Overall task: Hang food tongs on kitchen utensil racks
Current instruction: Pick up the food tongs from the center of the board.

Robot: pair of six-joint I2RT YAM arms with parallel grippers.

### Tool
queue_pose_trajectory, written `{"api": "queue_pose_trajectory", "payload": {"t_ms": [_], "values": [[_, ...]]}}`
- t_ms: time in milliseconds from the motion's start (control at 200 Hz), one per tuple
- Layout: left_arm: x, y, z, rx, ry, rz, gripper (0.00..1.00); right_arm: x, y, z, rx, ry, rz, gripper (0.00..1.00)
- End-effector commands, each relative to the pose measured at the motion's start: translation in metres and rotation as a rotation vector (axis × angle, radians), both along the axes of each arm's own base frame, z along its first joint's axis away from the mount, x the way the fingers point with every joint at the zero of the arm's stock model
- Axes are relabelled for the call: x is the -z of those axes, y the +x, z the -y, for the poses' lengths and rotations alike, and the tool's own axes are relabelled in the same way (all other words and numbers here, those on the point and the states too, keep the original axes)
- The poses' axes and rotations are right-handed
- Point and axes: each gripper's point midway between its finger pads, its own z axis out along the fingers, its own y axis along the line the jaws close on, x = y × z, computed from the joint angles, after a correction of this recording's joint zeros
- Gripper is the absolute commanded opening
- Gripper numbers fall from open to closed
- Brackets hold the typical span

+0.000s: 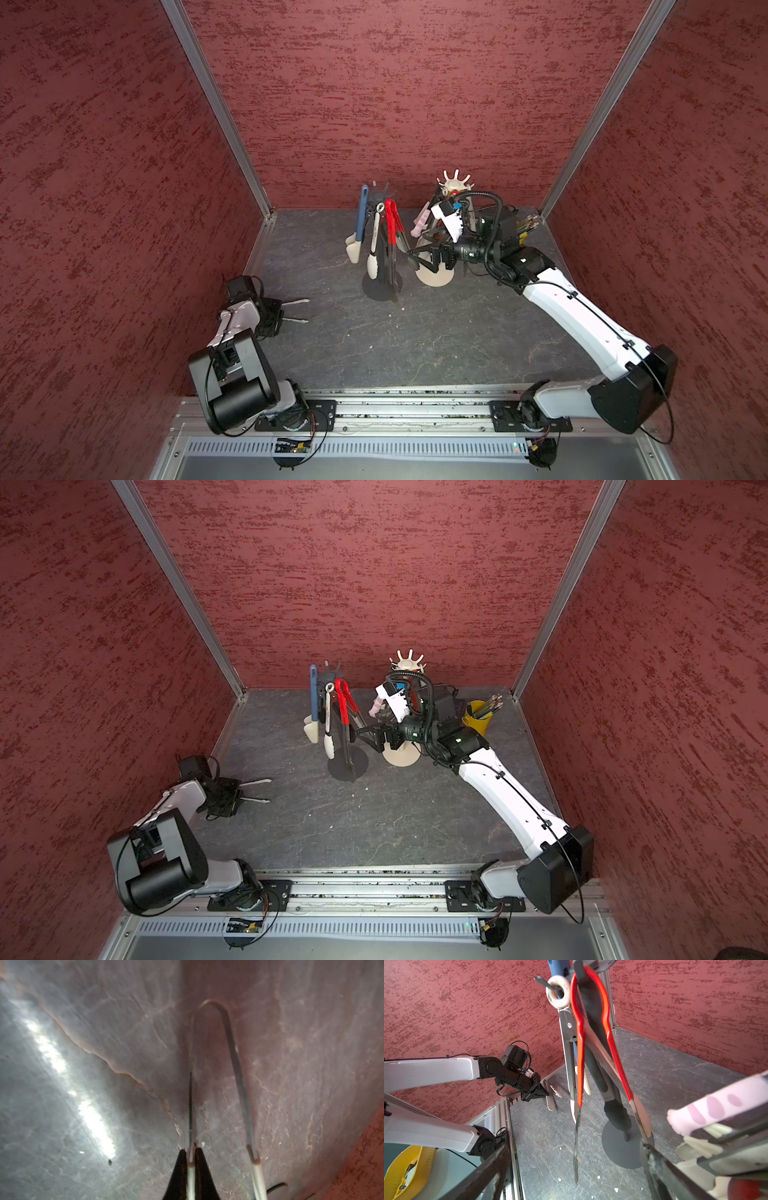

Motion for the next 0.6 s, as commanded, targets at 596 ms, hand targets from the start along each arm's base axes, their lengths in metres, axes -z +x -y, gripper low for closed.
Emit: {"api": "queue_pose_trajectory", "payload": {"t_ms": [596], "values": [[-0.266,-0.017,0.113,0.860,0.574,0.597,0.00,-0.065,-0.031,-0.058,-0.342,0.251,-0.147,0.95]]}}
